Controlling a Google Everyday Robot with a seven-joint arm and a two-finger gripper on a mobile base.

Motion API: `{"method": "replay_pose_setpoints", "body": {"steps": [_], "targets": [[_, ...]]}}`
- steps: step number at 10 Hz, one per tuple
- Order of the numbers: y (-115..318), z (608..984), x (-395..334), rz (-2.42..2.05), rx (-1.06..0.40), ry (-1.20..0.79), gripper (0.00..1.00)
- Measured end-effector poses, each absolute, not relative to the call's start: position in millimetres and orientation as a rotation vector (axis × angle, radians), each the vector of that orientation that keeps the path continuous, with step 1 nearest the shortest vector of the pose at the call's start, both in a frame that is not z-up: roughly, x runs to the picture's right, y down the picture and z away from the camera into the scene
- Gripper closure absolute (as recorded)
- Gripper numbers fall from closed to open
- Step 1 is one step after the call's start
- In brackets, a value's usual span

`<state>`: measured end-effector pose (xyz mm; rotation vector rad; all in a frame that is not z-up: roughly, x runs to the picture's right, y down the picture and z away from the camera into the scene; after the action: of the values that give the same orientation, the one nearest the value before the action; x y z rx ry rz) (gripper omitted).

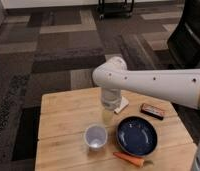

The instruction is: Place the pepper in the ceramic cup

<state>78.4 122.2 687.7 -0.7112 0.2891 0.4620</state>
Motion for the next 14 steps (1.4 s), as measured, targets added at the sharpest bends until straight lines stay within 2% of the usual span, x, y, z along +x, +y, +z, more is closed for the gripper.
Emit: {"method": "replay_pose_setpoints", "body": {"steps": [6,14], "targets": [[143,679,107,0.405,-0.745,0.283,0.35],[171,671,72,0.108,-0.848,0.183,0.35]]}}
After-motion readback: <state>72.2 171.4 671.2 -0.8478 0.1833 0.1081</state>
